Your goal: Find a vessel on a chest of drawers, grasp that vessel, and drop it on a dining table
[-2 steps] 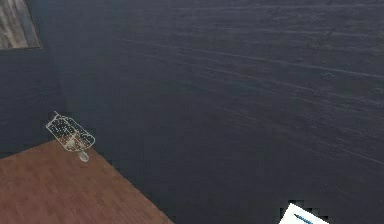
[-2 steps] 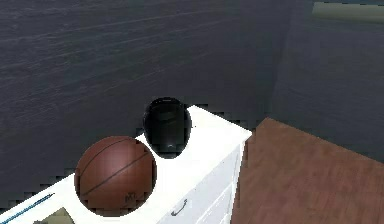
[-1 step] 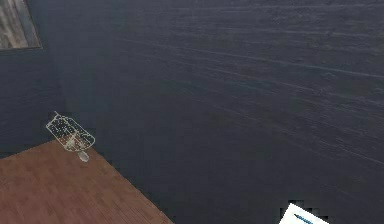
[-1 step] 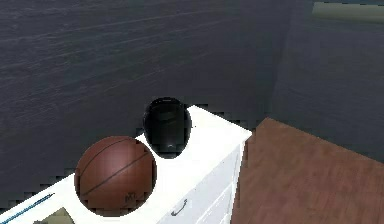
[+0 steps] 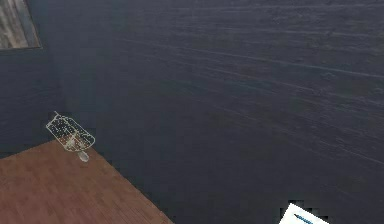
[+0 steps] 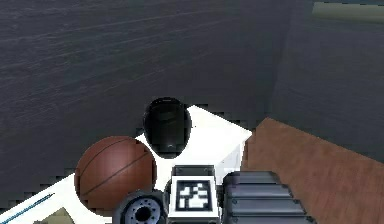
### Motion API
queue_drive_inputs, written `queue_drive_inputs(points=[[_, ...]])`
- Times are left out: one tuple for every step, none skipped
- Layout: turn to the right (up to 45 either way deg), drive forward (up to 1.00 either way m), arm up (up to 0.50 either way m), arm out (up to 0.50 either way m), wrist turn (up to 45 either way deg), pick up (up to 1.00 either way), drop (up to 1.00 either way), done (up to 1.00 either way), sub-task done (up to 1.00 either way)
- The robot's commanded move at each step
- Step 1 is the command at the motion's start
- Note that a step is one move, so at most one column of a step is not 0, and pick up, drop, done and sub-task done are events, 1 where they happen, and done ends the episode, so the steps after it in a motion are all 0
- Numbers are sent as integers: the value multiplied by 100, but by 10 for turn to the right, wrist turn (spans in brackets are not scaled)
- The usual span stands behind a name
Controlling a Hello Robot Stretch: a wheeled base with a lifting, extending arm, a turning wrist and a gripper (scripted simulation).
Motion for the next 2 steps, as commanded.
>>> queue_drive_inputs(points=[[0,0,0,28,0,0,0,0,0],[0,0,0,0,450,0,0,0,0]])
